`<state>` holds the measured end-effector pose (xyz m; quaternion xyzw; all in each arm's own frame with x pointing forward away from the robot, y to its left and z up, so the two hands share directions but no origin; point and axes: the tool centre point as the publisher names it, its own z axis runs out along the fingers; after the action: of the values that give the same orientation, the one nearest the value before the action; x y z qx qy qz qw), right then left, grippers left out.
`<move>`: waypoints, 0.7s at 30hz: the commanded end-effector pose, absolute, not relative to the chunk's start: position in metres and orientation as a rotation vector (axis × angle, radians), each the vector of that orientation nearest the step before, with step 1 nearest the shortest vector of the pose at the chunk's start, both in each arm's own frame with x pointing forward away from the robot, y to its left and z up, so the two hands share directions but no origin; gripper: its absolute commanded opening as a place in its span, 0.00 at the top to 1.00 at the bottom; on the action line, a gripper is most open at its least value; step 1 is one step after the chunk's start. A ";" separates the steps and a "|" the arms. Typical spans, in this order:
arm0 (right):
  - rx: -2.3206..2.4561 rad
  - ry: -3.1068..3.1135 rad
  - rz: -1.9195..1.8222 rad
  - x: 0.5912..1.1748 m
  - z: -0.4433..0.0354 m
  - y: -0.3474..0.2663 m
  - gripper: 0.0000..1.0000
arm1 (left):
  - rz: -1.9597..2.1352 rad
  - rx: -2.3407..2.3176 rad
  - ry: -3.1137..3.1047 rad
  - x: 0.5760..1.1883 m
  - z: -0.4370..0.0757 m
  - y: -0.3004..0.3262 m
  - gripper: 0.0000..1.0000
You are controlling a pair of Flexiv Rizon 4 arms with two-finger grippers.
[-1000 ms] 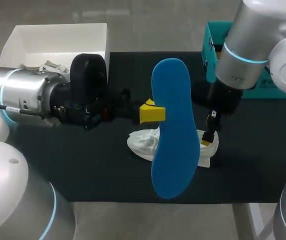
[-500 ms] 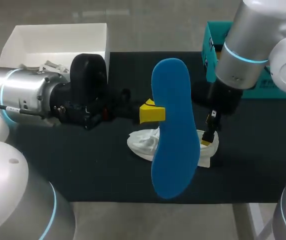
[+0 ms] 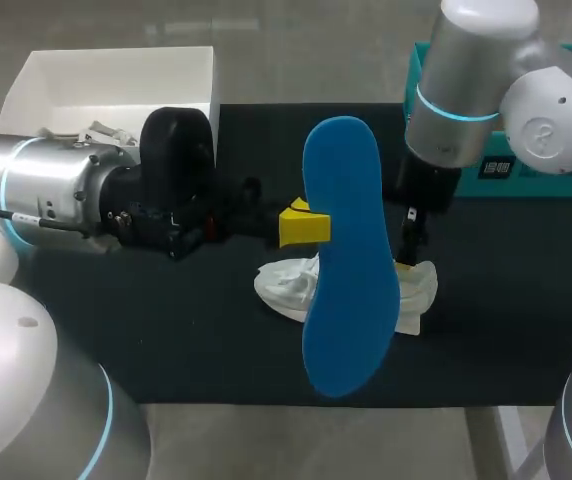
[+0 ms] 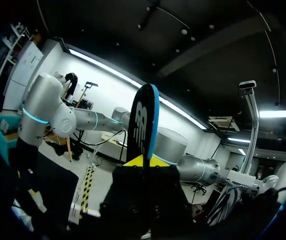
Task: Take the shoe out of the shoebox, open the shoe tongue, remove and reinsert the insole, then place the shoe into the shoebox
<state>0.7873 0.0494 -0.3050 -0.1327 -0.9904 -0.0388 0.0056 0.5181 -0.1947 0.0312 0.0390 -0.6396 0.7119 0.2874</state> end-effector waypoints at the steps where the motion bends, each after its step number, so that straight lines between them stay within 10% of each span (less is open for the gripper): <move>1: -0.396 -3.073 -0.050 0.810 -0.326 0.075 0.00 | 1.907 0.109 -1.707 0.516 0.032 -0.198 1.00; 18: -0.351 -3.056 0.007 0.823 -0.389 0.102 0.00 | 1.907 0.109 -1.707 0.516 0.032 -0.198 1.00; 19: -0.359 -3.043 0.018 0.821 -0.392 0.104 0.20 | 1.907 0.109 -1.707 0.516 0.032 -0.198 1.00; 21: -0.354 -3.020 0.026 0.816 -0.397 0.104 1.00 | 1.907 0.109 -1.707 0.516 0.032 -0.198 1.00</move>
<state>0.8117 0.0957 -0.3844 -0.1178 -0.9922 -0.0005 0.0412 0.5181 -0.1946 0.0311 0.0390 -0.6395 0.7120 0.2874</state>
